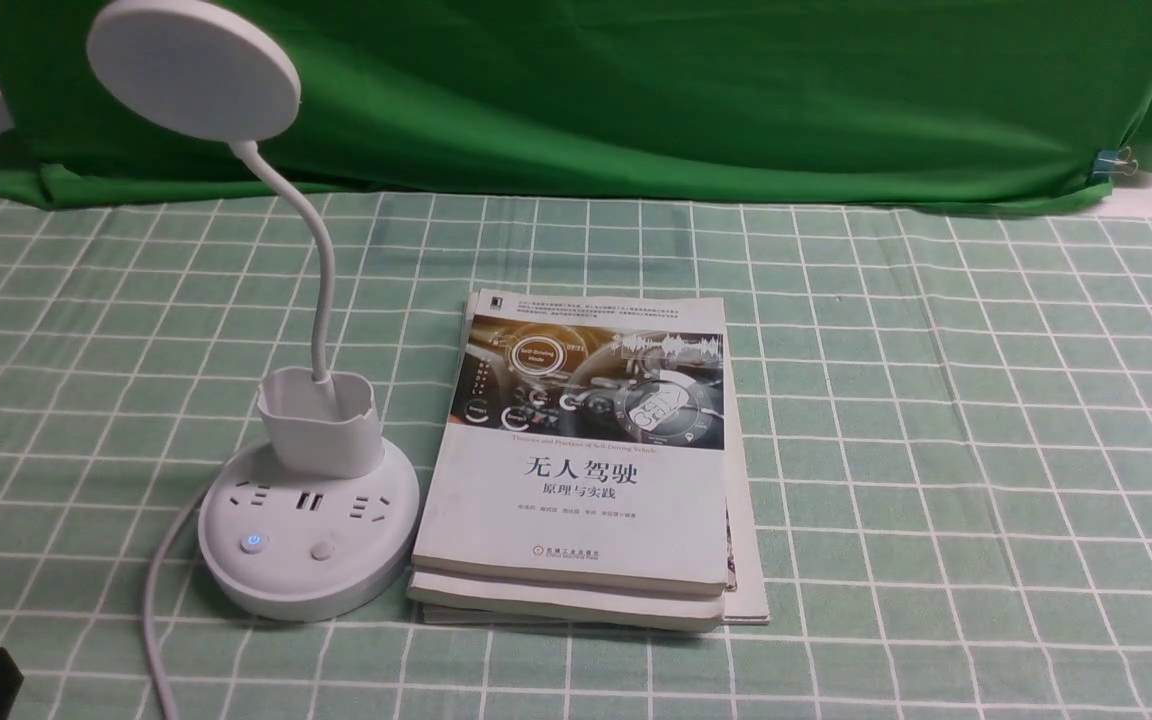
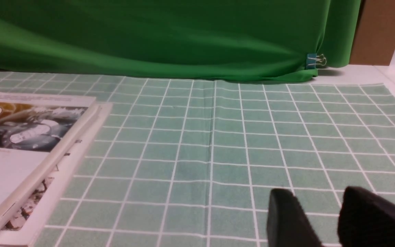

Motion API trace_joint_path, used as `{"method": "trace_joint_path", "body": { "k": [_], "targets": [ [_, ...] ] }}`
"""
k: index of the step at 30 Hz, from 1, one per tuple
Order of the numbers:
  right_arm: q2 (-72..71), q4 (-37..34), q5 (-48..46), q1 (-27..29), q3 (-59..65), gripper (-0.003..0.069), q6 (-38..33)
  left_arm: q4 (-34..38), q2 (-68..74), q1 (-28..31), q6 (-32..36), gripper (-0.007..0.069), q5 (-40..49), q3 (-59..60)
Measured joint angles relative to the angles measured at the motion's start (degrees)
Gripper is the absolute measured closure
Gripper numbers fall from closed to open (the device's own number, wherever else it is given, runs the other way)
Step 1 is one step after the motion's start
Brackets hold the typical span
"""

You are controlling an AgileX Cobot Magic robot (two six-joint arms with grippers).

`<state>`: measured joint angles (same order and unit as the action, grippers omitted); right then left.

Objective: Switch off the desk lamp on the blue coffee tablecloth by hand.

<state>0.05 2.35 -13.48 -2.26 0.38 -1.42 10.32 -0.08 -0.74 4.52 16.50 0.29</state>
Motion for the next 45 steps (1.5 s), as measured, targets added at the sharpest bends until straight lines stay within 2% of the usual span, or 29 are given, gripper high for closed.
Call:
{"method": "trace_joint_path", "body": {
  "k": [45],
  "targets": [
    [0.0,0.0,0.0,0.0,0.0,0.0417,0.0,0.0,0.0,0.0,1.1,0.0626,0.1,0.0]
  ]
}}
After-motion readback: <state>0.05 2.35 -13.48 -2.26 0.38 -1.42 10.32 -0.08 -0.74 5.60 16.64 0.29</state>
